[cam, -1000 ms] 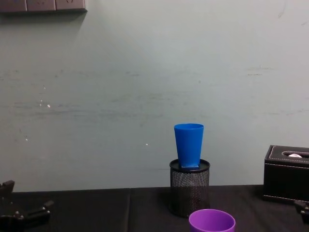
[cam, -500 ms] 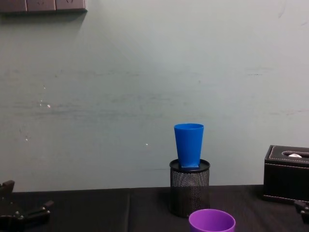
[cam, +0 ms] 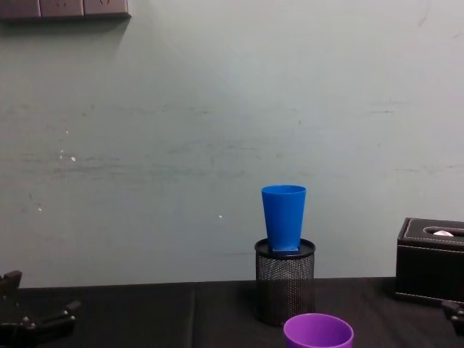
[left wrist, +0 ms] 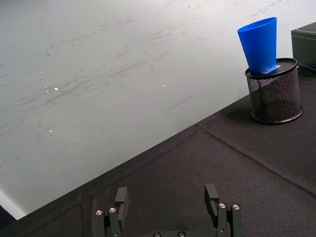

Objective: Pick up one cup with a gripper and tap it against the other cup.

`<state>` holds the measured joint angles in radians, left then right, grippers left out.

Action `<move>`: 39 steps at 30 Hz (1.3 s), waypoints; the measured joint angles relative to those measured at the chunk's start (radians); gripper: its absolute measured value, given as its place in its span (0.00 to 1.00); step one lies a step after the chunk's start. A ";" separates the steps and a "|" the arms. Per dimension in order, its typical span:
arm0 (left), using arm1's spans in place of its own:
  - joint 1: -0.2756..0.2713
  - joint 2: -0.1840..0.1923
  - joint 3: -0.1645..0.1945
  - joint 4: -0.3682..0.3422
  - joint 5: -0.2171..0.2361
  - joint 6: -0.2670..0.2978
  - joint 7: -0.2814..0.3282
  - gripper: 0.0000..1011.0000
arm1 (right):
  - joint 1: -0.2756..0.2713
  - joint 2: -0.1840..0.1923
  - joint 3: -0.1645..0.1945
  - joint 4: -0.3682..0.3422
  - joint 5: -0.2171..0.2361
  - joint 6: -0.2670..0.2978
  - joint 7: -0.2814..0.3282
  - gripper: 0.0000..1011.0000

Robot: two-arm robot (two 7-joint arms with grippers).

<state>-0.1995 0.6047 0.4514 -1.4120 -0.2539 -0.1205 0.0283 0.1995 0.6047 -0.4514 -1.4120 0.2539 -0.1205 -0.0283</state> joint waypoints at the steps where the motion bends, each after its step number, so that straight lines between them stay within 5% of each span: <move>1: 0.000 0.000 0.000 0.000 0.000 0.000 0.000 1.00 | 0.000 0.000 0.000 0.000 0.000 0.000 0.000 0.99; 23: 0.000 0.000 0.000 0.000 0.000 0.000 0.000 1.00 | -0.012 0.003 0.021 -0.008 0.017 -0.014 0.019 0.99; 30: 0.000 0.000 0.000 0.000 0.000 0.000 0.000 1.00 | -0.057 0.018 0.070 -0.048 0.096 -0.052 0.111 0.99; 39: 0.000 0.000 0.000 0.000 0.000 0.000 0.000 1.00 | -0.097 0.072 0.082 -0.074 0.222 -0.092 0.369 0.99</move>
<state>-0.1995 0.6047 0.4514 -1.4120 -0.2539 -0.1206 0.0283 0.1024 0.6763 -0.3690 -1.4861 0.4760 -0.2129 0.3403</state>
